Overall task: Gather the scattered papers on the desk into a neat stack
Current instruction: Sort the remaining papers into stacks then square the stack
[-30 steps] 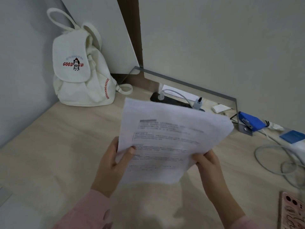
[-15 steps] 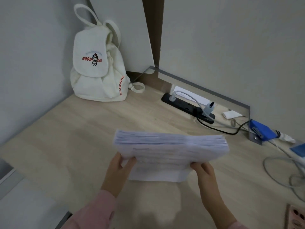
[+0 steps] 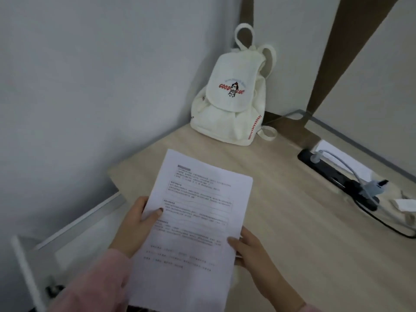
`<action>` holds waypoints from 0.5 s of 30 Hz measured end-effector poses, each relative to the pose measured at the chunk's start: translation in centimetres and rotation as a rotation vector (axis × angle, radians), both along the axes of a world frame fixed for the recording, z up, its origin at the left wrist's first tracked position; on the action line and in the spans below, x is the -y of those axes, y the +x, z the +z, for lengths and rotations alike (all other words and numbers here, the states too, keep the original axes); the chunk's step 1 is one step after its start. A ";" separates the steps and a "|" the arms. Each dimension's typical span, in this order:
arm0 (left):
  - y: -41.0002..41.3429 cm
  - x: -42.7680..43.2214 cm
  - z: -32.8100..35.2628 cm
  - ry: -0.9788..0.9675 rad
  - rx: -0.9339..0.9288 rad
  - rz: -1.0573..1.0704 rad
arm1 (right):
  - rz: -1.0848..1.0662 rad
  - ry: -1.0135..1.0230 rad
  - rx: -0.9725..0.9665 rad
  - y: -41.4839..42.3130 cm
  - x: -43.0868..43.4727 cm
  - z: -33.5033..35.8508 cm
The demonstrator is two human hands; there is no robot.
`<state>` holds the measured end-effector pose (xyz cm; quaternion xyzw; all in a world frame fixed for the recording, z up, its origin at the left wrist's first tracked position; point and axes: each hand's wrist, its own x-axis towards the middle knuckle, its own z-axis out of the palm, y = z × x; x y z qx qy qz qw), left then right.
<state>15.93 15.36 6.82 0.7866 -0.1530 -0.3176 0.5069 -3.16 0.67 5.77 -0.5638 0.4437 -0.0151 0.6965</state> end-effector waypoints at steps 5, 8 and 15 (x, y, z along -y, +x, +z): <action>5.7 -8.2 -1.6 0.229 -0.006 0.074 | 0.126 0.165 -0.073 7.5 -7.0 -4.0; 8.7 -12.9 -2.6 0.328 -0.018 0.107 | 0.177 0.283 -0.091 11.3 -11.3 -6.0; 13.7 -18.4 -6.7 0.653 -0.019 -0.018 | 0.237 0.718 -0.236 15.8 -18.0 -10.0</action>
